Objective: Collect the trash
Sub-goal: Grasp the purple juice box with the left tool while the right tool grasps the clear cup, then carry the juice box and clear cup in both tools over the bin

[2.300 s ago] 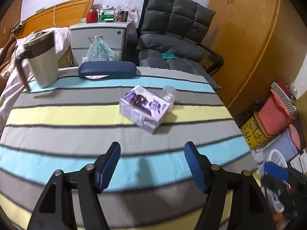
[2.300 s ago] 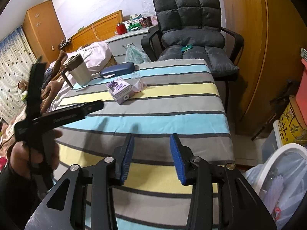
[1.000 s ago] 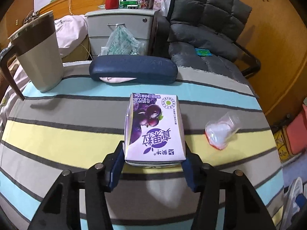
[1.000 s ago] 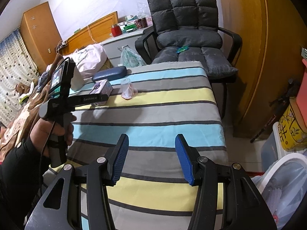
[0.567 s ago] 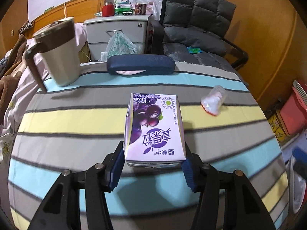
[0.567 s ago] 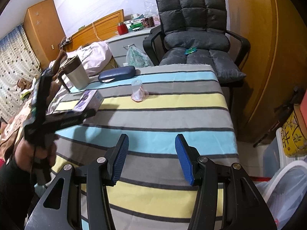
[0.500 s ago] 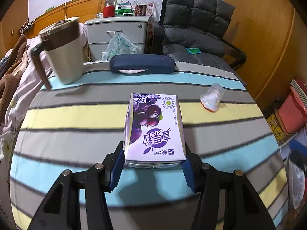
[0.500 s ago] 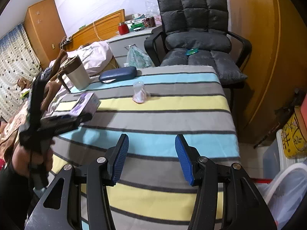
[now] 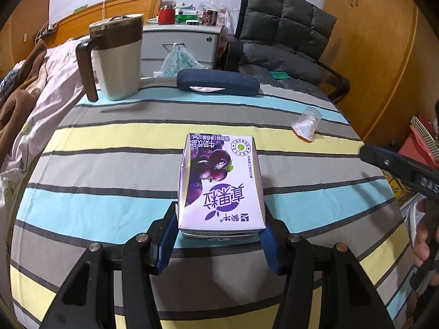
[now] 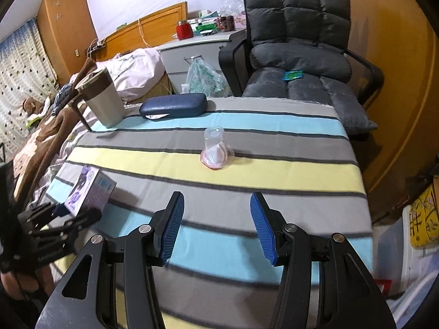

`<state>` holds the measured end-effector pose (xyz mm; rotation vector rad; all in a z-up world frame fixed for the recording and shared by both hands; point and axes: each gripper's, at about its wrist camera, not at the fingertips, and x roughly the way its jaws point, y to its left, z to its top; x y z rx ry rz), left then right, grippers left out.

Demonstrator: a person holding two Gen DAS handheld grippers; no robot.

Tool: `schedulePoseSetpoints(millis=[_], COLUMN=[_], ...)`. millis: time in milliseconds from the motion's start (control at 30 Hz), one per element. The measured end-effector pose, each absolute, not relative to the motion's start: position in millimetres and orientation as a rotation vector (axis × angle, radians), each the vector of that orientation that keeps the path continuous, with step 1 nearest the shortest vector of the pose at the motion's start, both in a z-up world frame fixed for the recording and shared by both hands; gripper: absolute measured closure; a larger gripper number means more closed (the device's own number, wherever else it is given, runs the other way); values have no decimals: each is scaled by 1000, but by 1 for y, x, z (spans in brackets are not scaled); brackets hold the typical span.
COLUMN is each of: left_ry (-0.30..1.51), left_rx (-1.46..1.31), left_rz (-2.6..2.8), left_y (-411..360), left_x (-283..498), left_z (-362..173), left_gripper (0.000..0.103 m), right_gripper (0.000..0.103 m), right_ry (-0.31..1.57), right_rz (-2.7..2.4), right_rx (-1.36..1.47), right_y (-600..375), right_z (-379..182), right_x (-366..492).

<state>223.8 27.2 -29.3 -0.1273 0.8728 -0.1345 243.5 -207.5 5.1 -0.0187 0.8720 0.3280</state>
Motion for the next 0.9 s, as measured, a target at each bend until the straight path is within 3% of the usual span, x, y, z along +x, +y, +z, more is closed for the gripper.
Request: schedulePoseSetpoints(millis=[500,567,733,900], left_ry=[861,861,861,857], left_rx=[-225,-230,-228,-246], left_rz=[-148,-151,-150,-159], left_y=[42,42,43,44], left_x=[221,221,222,222], left_z=[-38,-38,-39,-39], left_gripper=[46,46,46,46], right_gripper=[51,53,70,70], right_ry=[913,917,917,906], right_rz=[322,320,308,323], right_rx=[-32,-27,-16,-17], right_y=[-185,-181,-174,-171], right_z=[-21,-22,-22,-14], right_x=[300,306,312,296])
